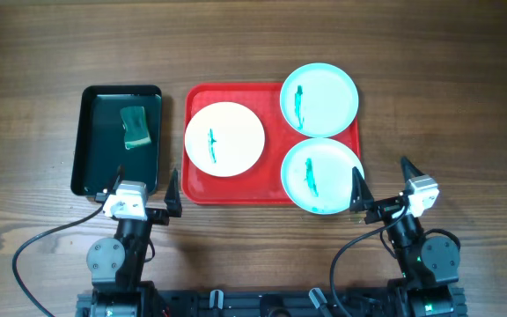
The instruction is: Clean dirty plates on tray and stack at the side
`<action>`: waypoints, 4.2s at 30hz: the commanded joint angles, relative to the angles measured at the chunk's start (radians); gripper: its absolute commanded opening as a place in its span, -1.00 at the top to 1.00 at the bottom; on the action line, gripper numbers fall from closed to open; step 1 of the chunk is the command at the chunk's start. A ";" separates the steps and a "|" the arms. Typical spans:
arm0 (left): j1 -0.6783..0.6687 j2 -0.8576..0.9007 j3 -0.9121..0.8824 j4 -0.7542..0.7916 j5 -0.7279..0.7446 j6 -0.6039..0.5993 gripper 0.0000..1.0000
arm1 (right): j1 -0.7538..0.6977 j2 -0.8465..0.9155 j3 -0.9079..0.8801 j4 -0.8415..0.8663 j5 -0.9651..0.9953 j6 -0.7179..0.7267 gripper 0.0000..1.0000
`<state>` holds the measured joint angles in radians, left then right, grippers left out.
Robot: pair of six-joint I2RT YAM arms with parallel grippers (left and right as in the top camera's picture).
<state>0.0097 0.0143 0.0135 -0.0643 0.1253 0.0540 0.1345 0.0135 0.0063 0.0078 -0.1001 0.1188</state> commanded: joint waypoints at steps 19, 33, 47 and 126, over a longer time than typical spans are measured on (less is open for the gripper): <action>0.008 0.109 0.224 -0.153 0.012 0.010 -1.00 | -0.003 0.176 0.130 -0.002 -0.090 0.014 -0.99; 0.008 0.632 0.817 -0.521 0.015 0.009 -1.00 | -0.003 0.782 0.642 -0.172 -0.332 0.012 -0.99; 0.007 1.168 1.278 -0.958 0.269 -0.047 -1.00 | 0.074 1.380 1.371 -0.845 -0.484 -0.105 -0.99; 0.094 1.969 1.275 -0.526 -0.174 0.047 0.47 | 0.425 2.102 1.388 -0.518 -0.001 0.449 0.88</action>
<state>0.1001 1.9358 1.2766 -0.6010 -0.0643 0.0753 0.5560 2.0789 1.3823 -0.5003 -0.1226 0.5571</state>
